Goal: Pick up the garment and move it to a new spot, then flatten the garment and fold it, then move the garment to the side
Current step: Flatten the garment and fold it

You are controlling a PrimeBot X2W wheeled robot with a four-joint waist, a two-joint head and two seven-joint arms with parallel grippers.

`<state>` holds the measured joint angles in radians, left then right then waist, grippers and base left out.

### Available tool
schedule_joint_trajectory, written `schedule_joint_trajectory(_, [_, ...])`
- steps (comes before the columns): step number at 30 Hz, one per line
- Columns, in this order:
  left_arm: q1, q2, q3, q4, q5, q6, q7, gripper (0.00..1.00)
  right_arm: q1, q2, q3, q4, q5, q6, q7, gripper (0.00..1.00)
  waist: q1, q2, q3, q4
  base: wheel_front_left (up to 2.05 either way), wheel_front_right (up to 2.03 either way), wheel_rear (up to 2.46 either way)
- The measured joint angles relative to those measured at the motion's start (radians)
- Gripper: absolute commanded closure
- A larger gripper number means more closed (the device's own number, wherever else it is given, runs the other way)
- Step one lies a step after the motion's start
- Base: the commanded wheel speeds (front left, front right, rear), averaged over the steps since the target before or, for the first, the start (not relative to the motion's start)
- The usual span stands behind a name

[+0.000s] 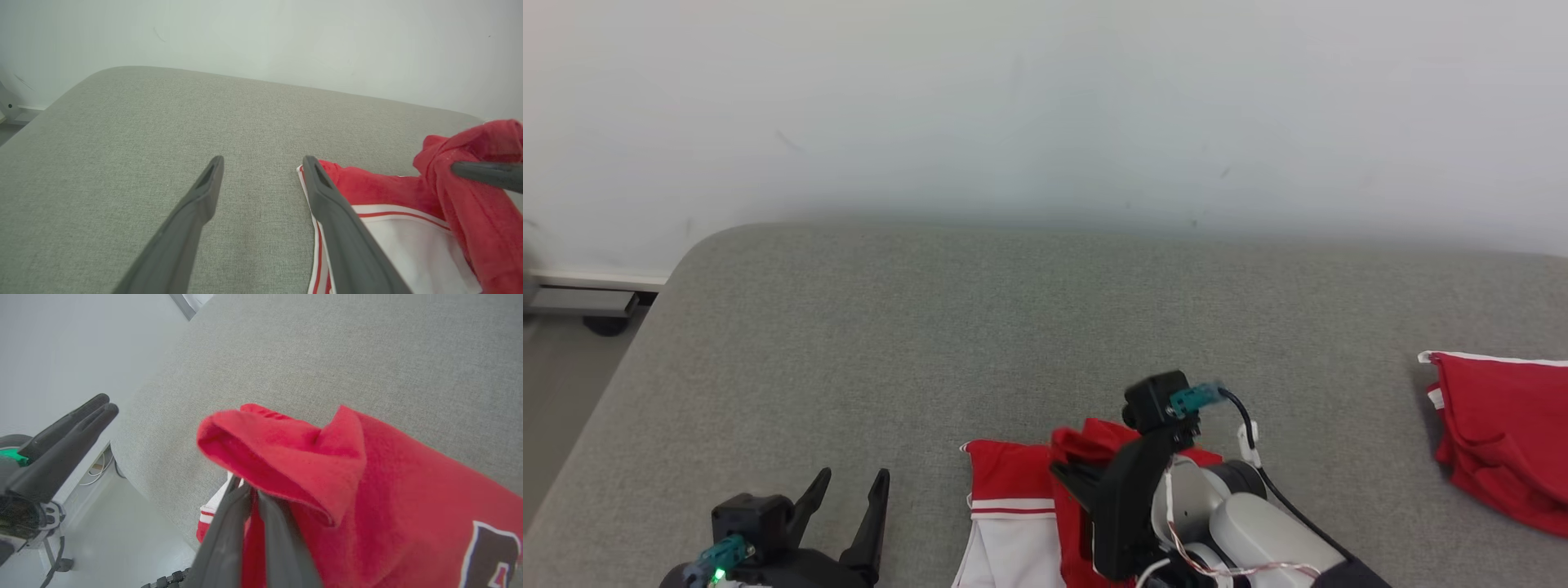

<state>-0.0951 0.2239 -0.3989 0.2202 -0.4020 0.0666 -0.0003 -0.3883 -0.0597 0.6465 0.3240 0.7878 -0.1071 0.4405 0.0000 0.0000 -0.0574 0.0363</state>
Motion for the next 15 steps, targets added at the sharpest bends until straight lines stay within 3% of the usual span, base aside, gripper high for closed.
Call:
schedule_joint_trajectory(4, [-0.023,-0.002,-0.003,0.004,0.001,-0.006,0.001,0.00,-0.076,-0.001,0.056,0.028,0.063,-0.016,-0.033,1.00,0.0000,0.0000,0.008,0.023,0.00,0.00,0.00])
schedule_joint_trajectory(15, [-0.039,-0.008,-0.006,0.022,0.002,-0.007,0.004,0.00,-0.147,-0.002,0.178,0.129,0.192,-0.017,-0.093,1.00,0.0000,0.0000,0.023,0.061,0.00,0.00,0.00])
